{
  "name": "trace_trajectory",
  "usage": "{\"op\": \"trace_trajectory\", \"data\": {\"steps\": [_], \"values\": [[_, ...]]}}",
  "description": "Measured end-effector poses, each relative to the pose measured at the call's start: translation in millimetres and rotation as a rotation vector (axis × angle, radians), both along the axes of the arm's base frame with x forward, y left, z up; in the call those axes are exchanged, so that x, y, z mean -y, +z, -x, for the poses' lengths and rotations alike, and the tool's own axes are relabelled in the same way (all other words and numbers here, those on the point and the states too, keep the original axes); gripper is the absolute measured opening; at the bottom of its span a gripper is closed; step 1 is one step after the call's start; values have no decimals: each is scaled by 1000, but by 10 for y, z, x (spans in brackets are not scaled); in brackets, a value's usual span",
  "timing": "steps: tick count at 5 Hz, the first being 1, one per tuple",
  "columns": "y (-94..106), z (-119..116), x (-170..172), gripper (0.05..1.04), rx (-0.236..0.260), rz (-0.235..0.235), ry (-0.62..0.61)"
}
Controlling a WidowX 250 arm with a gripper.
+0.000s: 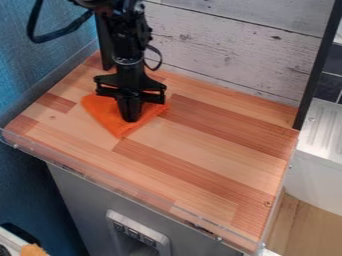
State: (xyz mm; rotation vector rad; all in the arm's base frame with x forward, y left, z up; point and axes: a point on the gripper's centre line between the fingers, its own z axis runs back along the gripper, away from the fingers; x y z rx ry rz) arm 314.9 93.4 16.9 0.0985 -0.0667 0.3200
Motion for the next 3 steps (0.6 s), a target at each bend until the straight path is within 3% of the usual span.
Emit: {"op": "trace_trajectory", "data": {"steps": [1, 3], "values": [[106, -4, 38, 234, -70, 4, -121], [246, 30, 50, 789, -148, 72, -272]]}}
